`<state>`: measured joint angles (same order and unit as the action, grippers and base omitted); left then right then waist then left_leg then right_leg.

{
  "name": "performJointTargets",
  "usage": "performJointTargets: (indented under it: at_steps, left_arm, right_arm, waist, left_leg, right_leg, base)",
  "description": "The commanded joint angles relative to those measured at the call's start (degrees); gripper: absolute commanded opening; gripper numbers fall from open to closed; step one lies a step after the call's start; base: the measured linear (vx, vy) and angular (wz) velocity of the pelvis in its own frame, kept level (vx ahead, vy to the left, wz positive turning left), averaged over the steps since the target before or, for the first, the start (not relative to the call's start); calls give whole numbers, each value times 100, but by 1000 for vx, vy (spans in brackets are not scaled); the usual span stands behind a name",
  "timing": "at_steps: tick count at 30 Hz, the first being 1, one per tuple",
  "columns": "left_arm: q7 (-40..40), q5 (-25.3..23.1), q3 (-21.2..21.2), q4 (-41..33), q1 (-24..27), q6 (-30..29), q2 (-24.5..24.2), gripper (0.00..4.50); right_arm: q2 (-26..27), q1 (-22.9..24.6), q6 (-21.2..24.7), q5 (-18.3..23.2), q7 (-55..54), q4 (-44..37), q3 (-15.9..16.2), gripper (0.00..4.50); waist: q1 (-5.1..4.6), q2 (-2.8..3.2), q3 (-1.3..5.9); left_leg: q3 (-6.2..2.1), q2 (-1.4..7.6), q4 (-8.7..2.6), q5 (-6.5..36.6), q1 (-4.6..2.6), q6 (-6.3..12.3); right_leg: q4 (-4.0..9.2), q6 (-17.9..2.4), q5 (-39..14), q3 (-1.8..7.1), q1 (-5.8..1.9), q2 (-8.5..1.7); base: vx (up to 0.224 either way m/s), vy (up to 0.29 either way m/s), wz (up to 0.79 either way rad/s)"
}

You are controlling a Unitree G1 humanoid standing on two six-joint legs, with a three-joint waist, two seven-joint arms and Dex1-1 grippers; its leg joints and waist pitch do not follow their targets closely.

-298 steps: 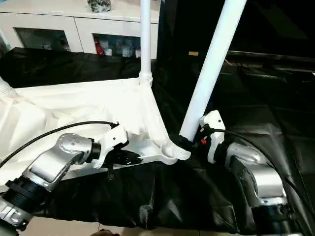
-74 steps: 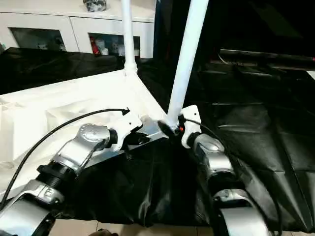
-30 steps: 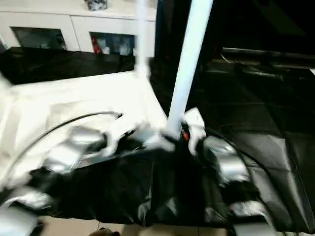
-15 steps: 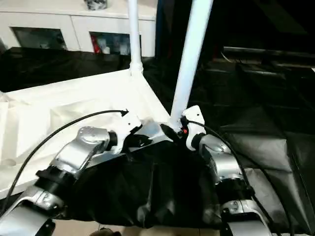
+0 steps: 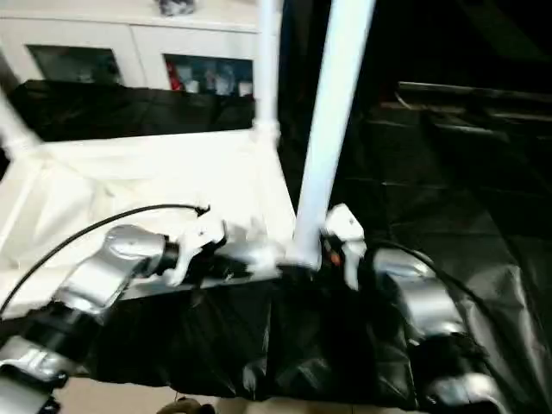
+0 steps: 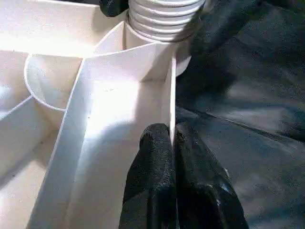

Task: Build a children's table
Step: Rotate leg to tighten

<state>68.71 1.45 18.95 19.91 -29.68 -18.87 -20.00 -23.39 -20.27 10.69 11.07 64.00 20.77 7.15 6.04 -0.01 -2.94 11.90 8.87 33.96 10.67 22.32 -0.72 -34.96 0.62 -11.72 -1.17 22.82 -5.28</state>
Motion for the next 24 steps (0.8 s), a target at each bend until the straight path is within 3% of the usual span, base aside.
performJointTargets:
  at_steps: [1,8,17,22,24]
  left_arm:
    - [340,363,47,-354,-69,168,111,0]
    - [494,351,82,-301,-77,139,13,0]
    - [564,324,93,-312,-58,111,-17,0]
    - [-148,161,-72,-121,-135,119,289,0]
    - [-811,49,-203,119,-269,-40,567,0]
  right_arm:
    - [-27,52,109,-12,158,-97,180,405]
    - [-191,172,252,38,542,-299,402,359]
    - [-138,270,366,98,555,-419,433,289]
    - [269,139,238,-105,-440,-13,206,278]
    - [642,-164,228,-276,-1529,523,-108,276]
  waist:
    - [2,-24,341]
    - [43,-48,348]
    - [58,-40,349]
    - [15,-51,341]
    - [-37,-56,320]
  left_leg:
    - [-197,456,-435,1057,-160,374]
    - [-191,450,-413,952,-165,377]
    - [-195,453,-415,988,-166,349]
    - [-200,440,-423,1081,-168,250]
    - [-213,430,-452,1198,-155,131]
  right_leg:
    - [357,-1586,-422,161,-207,-346]
    - [348,-1602,-390,165,-212,-361]
    - [346,-1593,-461,160,-208,-358]
    - [373,-1580,-630,169,-195,-373]
    - [402,-1495,-958,170,-192,-372]
  base:
    - [0,0,0]
    - [0,0,0]
    - [0,0,0]
    - [0,0,0]
    - [0,0,0]
